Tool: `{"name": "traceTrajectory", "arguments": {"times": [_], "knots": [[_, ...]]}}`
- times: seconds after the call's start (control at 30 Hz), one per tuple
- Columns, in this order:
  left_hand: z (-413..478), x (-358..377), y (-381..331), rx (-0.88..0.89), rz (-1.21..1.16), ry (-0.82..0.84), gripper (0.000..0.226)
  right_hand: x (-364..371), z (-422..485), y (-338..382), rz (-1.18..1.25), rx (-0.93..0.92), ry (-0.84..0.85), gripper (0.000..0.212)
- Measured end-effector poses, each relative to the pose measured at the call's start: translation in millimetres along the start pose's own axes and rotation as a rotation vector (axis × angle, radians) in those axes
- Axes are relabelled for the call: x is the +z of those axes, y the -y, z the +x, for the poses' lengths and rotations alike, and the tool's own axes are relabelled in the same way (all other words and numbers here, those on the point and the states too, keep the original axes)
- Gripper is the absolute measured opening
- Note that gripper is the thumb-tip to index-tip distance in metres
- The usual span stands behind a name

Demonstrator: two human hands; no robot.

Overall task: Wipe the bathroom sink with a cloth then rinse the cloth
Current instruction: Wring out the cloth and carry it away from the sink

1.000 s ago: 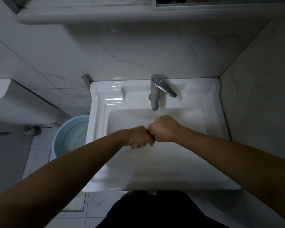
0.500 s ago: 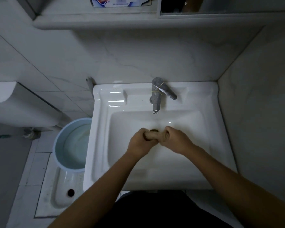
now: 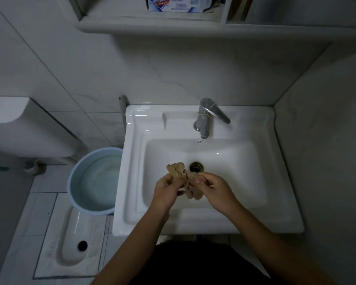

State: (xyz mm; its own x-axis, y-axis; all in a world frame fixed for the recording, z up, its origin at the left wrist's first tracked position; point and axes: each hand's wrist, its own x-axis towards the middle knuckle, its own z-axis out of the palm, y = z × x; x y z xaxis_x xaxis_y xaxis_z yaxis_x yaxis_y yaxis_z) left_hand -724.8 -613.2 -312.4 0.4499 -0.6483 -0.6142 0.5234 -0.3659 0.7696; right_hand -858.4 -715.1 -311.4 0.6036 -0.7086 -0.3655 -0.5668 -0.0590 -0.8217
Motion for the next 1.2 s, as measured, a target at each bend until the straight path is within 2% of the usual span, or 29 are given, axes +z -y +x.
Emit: {"name": "traceTrajectory", "arguments": {"times": [0.1,0.2,0.27,0.33,0.4,0.53,0.73,0.8,0.9,1.0,1.07,1.13,1.2], "knots": [[-0.3,-14.0,1.1,0.035,-0.002,-0.02,0.026,5.0,-2.4,2.5,0.114,0.092,-0.045,0.027],[-2.2,-23.3,-0.2,0.026,0.003,-0.022,0.022,10.6,-5.7,7.9,0.214,0.138,-0.104,0.034],[-5.1,-25.3,-4.9,-0.018,-0.027,0.046,0.02,16.2,-9.5,13.7,0.275,0.145,-0.106,0.031],[-6.5,-27.3,-8.9,0.005,0.092,0.078,0.023,19.4,-12.3,19.7,0.38,0.157,-0.126,0.031],[-7.5,-33.5,-12.7,0.078,0.217,0.059,0.016,18.9,-13.0,27.6,0.525,0.185,-0.165,0.031],[-13.7,-46.5,-30.4,0.129,0.156,0.027,0.029,14.2,-14.0,41.3,0.756,0.207,-0.201,0.024],[-14.7,-49.9,-60.7,0.251,0.126,0.042,0.027,16.0,-20.0,50.8,0.965,0.205,-0.116,0.027],[-15.2,-46.3,-71.5,0.314,0.166,0.066,0.026,15.9,-22.1,50.7,0.896,0.186,-0.077,0.026],[-12.0,-41.2,-90.2,0.484,0.374,0.115,0.025,6.3,-21.7,50.9,0.646,0.097,-0.098,0.021],[-5.6,-36.1,-109.0,0.578,0.648,0.177,0.02,-11.0,-15.8,58.2,0.318,-0.064,-0.207,0.046],[-2.9,-31.9,-118.6,0.615,0.774,0.207,0.019,-21.1,-11.4,71.8,0.123,-0.185,-0.199,0.054],[-3.2,-27.0,-128.1,0.657,0.829,0.262,0.017,-27.5,-4.4,84.0,-0.02,-0.308,-0.171,0.045],[-3.5,-22.5,-137.3,0.706,0.916,0.283,0.015,-31.1,2.2,92.7,-0.128,-0.33,-0.164,0.025]]}}
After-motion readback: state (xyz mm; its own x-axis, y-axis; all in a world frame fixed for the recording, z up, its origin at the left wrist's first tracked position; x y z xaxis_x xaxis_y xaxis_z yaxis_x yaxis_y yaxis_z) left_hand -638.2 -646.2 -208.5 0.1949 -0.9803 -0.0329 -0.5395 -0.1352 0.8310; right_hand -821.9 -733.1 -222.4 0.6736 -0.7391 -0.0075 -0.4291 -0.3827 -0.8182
